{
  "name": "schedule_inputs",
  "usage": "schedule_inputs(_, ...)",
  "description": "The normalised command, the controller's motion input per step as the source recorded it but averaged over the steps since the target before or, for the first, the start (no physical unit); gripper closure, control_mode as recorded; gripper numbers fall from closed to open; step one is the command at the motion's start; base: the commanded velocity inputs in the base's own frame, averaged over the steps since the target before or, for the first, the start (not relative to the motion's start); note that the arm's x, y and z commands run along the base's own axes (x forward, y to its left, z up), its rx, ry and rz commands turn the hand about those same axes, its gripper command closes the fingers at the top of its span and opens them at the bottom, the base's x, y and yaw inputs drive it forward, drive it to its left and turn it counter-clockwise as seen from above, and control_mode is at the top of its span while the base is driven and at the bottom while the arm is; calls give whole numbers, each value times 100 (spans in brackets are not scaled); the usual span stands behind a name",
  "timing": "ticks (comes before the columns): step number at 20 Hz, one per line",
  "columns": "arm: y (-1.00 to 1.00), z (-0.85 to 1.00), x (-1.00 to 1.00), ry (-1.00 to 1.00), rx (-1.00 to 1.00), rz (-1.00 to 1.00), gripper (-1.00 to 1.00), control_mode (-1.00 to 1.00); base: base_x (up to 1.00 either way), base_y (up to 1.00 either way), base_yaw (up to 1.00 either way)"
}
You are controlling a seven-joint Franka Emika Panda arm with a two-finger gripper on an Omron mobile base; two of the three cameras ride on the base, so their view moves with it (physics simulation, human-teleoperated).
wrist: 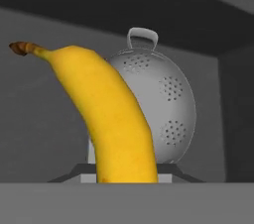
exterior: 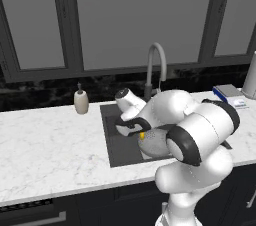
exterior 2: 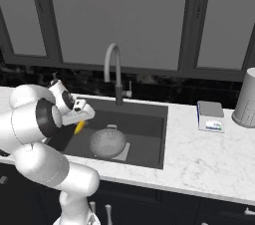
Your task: Put the colander in the sink, put the banana in the colander, and turn on the sink faucet and pour water over the colander.
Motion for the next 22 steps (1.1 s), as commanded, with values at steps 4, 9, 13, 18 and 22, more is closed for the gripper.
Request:
schedule_inputs(4,-39,-24,23,0,0,0,100,-100,0,0,0)
schedule_inputs(9,-28,-37,8,0,0,0,100,-100,0,0,0)
schedule_inputs(13,-25,-21,28,0,0,0,100,-100,0,0,0)
schedule_inputs(18,-26,-18,30,12,0,0,100,-100,0,0,0)
schedule_inputs(22,-14,-33,1,17,0,0,100,-100,0,0,0)
